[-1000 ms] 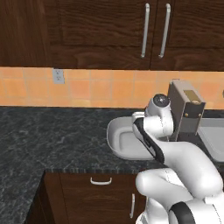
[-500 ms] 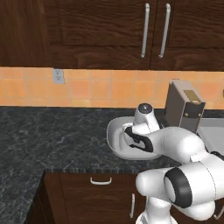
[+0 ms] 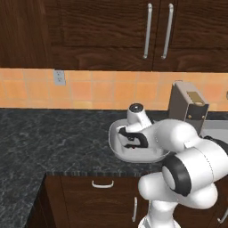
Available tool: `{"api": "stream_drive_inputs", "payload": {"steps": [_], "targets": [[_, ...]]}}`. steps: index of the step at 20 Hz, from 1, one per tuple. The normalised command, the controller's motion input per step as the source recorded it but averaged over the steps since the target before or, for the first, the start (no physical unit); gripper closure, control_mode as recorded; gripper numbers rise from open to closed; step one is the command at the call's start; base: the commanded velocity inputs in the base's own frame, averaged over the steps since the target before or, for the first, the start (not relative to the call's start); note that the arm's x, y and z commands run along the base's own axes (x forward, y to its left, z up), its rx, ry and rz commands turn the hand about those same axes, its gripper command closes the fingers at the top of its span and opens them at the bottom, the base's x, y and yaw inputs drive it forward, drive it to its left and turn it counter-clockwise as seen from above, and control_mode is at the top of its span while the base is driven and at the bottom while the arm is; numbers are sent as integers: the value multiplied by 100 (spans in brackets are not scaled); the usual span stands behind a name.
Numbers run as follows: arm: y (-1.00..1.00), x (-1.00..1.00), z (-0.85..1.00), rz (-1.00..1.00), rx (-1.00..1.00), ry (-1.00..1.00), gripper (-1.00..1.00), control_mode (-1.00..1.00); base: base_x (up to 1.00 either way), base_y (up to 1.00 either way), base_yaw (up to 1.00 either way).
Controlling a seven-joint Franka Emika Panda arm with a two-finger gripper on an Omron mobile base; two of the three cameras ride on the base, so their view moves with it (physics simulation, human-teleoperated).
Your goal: Place one potato and one chicken drumstick in each tupperware on the nearby counter, to pack two identical lunches.
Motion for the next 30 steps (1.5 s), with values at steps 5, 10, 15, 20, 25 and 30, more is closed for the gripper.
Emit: {"api": "stream_drive_inputs", "payload": {"steps": [5,10,15,20,25,30], "targets": [[0,0,0,-4,0,0,-100,-100,0,0,0],[-27,-80,33,-2,1,-19,-100,-100,0,0,0],[-55,-100,44,0,8,-26,-100,-100,0,0,0],[-28,-100,39,5,3,-34,-100,-100,0,0,0],[1,-60,23,5,-1,-21,-100,100,-40,4,5],[0,0,0,0,0,0,-100,100,-100,-14,6]]}}
